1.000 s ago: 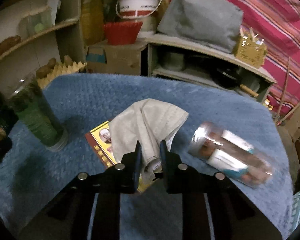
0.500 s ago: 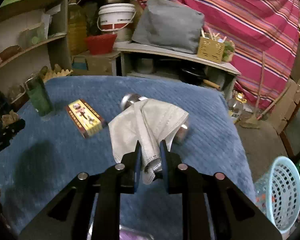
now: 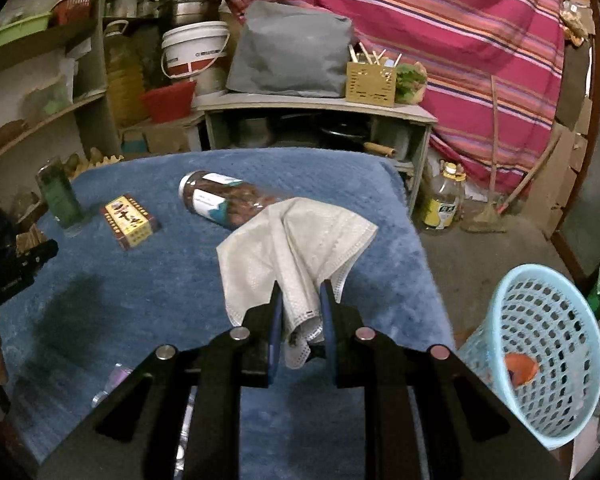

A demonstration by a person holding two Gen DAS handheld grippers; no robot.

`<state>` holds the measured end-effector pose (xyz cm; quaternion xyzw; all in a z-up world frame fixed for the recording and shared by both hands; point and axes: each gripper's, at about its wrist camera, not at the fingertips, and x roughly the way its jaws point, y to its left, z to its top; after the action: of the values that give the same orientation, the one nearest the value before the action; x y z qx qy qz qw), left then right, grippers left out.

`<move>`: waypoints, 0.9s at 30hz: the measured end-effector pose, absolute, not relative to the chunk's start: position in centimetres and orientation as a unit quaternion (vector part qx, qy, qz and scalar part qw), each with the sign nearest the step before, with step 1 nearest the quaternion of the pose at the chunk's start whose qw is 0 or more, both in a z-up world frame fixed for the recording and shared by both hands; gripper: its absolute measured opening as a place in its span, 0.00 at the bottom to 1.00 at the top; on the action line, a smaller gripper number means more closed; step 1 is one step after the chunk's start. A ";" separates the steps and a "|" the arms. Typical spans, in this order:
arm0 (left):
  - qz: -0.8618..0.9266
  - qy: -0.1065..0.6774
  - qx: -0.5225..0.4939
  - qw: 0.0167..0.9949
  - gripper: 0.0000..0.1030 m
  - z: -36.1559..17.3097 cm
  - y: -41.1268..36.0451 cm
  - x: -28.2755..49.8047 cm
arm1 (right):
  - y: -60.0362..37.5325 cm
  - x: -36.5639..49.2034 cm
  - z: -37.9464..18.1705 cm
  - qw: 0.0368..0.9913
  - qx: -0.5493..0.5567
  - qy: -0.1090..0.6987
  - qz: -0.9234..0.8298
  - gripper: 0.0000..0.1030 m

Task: Collect trash
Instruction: 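Carry the brown paper and white mask over the light-blue basket with both tools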

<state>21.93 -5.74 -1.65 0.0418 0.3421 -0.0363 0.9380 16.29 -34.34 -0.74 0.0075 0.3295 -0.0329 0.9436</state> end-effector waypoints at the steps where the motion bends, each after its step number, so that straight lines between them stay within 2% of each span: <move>1: -0.040 0.343 0.047 0.937 0.41 -1.7 -6.4 21.9 | -35.0 16.1 -0.5 0.945 0.009 0.326 -0.035 0.18; 9: -0.076 0.325 0.078 0.939 0.41 -0.2 -13.4 21.1 | -41.4 14.2 1.1 0.951 0.053 0.298 -0.056 0.18; 15: -0.147 0.295 0.081 0.941 0.41 2.4 -22.3 19.2 | -47.9 12.3 1.6 0.950 0.088 0.283 -0.100 0.18; 27: -0.253 0.278 0.113 0.920 0.42 1.4 -38.6 14.9 | -58.8 6.3 0.1 0.926 0.131 0.280 -0.216 0.18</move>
<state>14.88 -38.55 1.38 0.1134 0.2776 -0.2527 0.9199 6.29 -58.79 0.15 0.1311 0.2801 -0.2160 0.9261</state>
